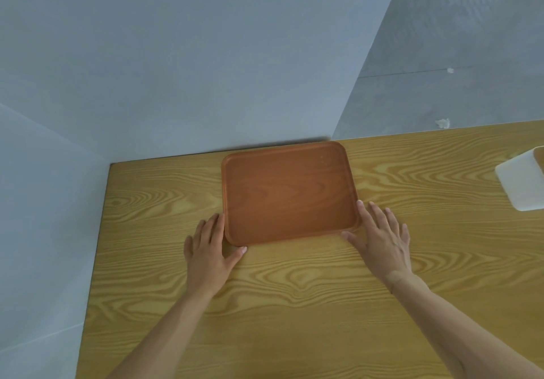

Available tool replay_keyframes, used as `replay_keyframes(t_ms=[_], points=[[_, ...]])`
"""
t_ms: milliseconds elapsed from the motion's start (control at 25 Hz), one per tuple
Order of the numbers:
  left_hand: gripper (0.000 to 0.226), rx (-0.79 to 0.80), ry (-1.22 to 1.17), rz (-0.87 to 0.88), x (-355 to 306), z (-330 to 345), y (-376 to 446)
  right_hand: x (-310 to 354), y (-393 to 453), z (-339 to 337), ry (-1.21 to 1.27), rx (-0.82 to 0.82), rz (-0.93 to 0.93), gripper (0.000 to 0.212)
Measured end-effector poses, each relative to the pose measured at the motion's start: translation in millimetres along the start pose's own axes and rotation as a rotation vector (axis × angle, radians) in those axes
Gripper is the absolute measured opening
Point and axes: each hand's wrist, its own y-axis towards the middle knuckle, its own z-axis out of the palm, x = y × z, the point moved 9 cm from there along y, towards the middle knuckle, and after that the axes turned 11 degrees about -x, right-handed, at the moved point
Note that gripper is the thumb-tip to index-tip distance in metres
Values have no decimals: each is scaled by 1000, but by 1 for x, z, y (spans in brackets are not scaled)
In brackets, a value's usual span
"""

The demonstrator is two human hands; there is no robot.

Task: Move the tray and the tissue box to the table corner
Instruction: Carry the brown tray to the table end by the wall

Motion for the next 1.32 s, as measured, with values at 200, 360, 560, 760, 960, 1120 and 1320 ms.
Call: replay_keyframes(t_ms=[200, 360, 560, 760, 960, 1120, 1320], points=[[90, 55, 51, -37, 6, -5, 25, 7, 17, -8, 14, -25, 37, 79], [94, 80, 95, -38, 7, -7, 32, 5, 21, -10, 39, -21, 63, 80], [94, 88, 77, -53, 3, -8, 31, 6, 22, -11, 47, 9, 84, 80], [94, 98, 97, -39, -1, -9, 30, 5, 21, -13, 75, 22, 99, 82], [96, 136, 106, -26, 0, -5, 30, 3, 20, -15, 139, 2, 131, 82], [94, 129, 96, -21, 4, -3, 29, 3, 19, -11, 169, -1, 143, 81], [92, 121, 131, 1, 6, -3, 27, 4, 16, -8, 163, 5, 147, 78]])
